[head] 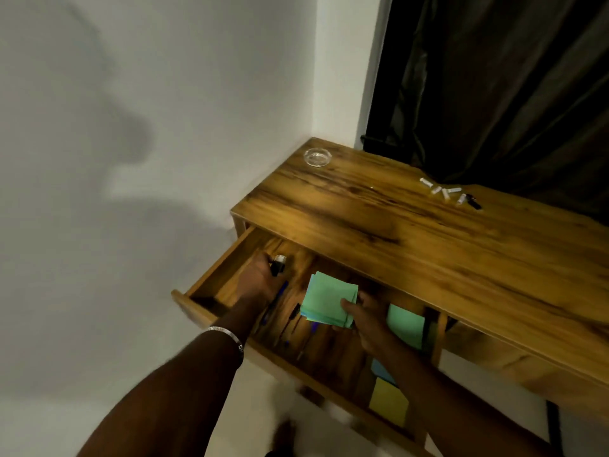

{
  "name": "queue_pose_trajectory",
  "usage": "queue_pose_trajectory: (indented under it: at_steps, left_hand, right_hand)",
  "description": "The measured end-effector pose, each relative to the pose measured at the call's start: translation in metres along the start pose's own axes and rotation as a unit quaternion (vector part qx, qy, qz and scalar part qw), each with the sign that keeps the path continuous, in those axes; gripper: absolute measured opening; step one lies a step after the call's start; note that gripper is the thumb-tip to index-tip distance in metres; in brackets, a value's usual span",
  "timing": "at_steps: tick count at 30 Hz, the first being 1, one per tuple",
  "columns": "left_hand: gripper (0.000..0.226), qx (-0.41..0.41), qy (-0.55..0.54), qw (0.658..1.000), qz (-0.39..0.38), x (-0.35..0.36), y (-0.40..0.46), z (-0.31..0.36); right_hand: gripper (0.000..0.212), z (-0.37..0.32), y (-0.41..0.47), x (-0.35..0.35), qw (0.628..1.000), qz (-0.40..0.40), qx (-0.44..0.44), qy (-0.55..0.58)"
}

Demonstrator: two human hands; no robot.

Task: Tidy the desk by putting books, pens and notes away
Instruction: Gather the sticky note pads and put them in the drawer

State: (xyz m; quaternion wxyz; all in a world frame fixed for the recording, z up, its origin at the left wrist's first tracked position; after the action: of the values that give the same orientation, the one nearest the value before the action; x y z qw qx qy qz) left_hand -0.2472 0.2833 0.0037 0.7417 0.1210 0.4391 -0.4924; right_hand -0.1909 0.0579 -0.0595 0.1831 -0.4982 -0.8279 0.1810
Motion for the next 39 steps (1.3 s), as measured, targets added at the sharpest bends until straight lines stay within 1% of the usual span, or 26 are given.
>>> queue_pose_trajectory:
  at_steps: [2,4,6,9,12,16,19,21,24,29,34,39]
  left_hand:
    - [0.036,0.025,0.001,1.0,-0.011,0.003,0.025,0.01]
    - [0.041,0.055,-0.012,0.998,-0.019,0.005,0.044,0.023]
    - [0.043,0.067,-0.01,0.997,-0.044,0.008,0.064,0.033]
    - [0.038,0.082,0.018,0.993,-0.077,0.013,0.089,0.045]
    - [0.036,0.104,0.036,0.99,-0.085,0.017,0.107,0.058]
    - [0.035,0.127,0.045,0.986,-0.099,0.027,0.122,0.074]
    - [0.043,0.142,0.039,0.983,-0.112,0.037,0.129,0.082]
    - [0.047,0.146,0.045,0.981,-0.118,0.043,0.134,0.087]
    - [0.04,0.141,0.066,0.982,-0.109,0.051,0.14,0.094]
    - [0.033,0.149,0.146,0.971,-0.119,0.065,0.152,0.102]
    - [0.034,0.17,0.142,0.967,-0.129,0.077,0.16,0.11]
    - [0.04,0.166,0.144,0.965,-0.144,0.086,0.168,0.114]
  right_hand:
    - [0.035,-0.006,0.007,-0.006,0.999,0.02,-0.002,0.025]
    - [0.032,-0.011,0.011,-0.01,0.998,0.033,-0.012,0.055]
    - [0.031,-0.015,0.015,-0.015,0.995,0.058,-0.021,0.079]
    - [0.028,-0.02,0.017,-0.018,0.99,0.091,-0.02,0.101]
    - [0.028,-0.023,0.019,-0.02,0.986,0.116,-0.013,0.119]
    - [0.029,-0.025,0.018,-0.027,0.982,0.133,-0.016,0.134]
    - [0.029,-0.027,0.014,-0.032,0.98,0.137,-0.02,0.143]
    - [0.029,-0.028,0.013,-0.035,0.978,0.138,-0.029,0.151]
    - [0.031,-0.026,0.011,-0.04,0.977,0.15,-0.033,0.147]
    - [0.029,-0.021,0.009,-0.047,0.975,0.159,-0.034,0.15]
    - [0.029,-0.011,0.013,-0.054,0.971,0.179,-0.02,0.159]
    - [0.026,-0.004,0.019,-0.061,0.971,0.189,-0.01,0.143]
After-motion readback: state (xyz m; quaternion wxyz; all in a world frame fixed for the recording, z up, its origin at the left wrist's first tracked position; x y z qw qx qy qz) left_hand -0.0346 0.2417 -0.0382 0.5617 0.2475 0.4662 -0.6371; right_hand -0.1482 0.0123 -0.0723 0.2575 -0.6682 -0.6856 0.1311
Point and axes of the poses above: each hand's wrist, its own y-axis towards the middle knuckle, its own x-axis out of the palm, z = x × y, the point moved 4 cm from there along y, towards the middle knuckle, and after that the axes turned 11 degrees about -z, right-handed, at the moved point
